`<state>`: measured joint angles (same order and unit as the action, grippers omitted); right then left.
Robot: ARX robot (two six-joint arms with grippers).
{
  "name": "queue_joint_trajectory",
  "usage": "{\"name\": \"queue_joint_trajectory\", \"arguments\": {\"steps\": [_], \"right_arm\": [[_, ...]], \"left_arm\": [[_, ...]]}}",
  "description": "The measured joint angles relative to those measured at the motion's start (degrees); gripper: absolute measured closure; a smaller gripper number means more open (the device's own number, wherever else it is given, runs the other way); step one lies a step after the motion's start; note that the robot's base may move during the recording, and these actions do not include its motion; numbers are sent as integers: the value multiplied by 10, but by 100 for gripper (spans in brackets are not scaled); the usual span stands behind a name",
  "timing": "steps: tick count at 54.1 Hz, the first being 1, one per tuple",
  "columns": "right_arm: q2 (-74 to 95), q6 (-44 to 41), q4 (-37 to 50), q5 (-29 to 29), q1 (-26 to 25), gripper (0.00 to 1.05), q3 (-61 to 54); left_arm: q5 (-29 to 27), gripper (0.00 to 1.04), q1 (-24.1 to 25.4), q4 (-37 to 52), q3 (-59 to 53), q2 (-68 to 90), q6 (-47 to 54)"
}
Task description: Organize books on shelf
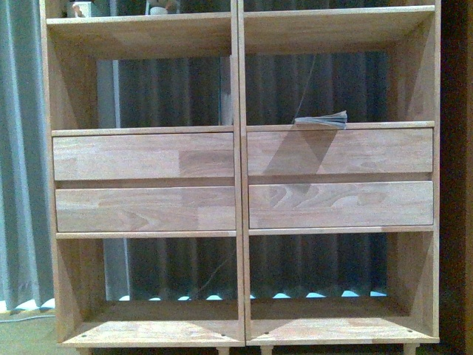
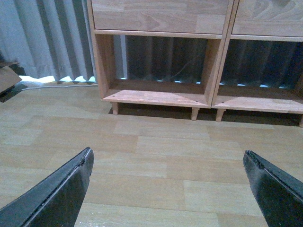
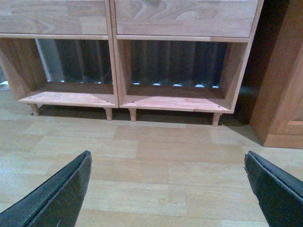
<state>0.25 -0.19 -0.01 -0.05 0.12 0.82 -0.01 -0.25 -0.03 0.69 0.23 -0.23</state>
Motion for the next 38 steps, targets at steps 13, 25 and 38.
{"name": "queue_joint_trajectory", "arguments": {"steps": [13,25,38], "right_arm": [[0,0,0,0,0,7,0],[0,0,0,0,0,7,0],[0,0,0,0,0,7,0]], "left_arm": [[0,7,0,0,0,0,0],[0,7,0,0,0,0,0],[0,7,0,0,0,0,0]]}}
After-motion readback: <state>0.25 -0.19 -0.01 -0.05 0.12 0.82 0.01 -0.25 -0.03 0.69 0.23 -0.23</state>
